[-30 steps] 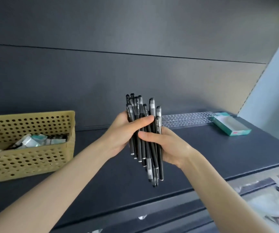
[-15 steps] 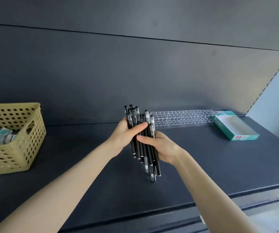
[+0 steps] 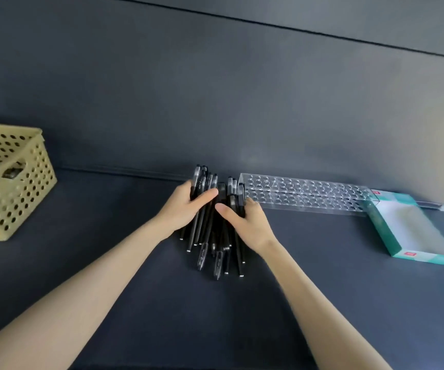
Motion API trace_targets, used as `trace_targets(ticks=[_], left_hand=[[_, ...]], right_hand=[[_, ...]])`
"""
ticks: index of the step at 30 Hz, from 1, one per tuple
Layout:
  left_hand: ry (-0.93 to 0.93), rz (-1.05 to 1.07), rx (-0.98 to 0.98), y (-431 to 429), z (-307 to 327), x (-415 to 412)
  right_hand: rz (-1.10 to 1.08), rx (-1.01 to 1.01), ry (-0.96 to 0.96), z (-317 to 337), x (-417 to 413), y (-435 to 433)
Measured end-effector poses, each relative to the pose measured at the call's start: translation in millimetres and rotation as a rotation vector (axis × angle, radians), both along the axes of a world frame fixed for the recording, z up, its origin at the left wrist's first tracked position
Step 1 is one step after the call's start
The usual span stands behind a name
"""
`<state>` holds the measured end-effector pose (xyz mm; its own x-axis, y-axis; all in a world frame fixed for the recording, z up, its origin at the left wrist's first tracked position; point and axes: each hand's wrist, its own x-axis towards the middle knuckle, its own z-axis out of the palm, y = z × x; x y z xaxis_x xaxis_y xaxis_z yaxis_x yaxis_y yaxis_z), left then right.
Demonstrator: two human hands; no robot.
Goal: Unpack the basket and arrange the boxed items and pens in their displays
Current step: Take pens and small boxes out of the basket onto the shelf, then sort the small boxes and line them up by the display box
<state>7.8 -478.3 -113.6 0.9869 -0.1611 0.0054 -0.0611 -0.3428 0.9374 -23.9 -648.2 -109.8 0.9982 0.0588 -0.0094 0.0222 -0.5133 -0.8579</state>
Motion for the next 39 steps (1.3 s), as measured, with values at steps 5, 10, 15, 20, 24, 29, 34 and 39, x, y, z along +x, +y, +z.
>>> trace_targets(ticks=[5, 10, 15, 20, 24, 29, 34, 39], left_hand=[[-0.062, 0.152, 0.248, -9, 3, -19], [-0.094, 0.194, 0.403, -4, 4, -35], [-0.194, 0.083, 0.619, -3, -4, -56], [-0.151, -0.031, 0.837, 1, -19, -61], [-0.157, -0.019, 0.978, 5, -18, -54], [-0.094, -0.072, 0.883, 9, -12, -51], [-0.220, 0.075, 0.629, 16, 4, -61], [-0.411, 0.232, 0.500, 40, 34, -79]], right_hand=[[-0.067, -0.226, -0.173, -12, -4, 2], [-0.151, -0.179, -0.181, -12, -4, 4], [-0.090, -0.308, -0.271, -9, -26, -6], [0.045, -0.527, -0.217, -18, -35, -7], [0.001, -0.604, -0.193, -22, -32, 6], [-0.062, -0.624, -0.158, -22, -30, 16], [-0.086, -0.388, -0.230, -3, -32, 9], [-0.032, -0.380, -0.346, 29, -32, 18]])
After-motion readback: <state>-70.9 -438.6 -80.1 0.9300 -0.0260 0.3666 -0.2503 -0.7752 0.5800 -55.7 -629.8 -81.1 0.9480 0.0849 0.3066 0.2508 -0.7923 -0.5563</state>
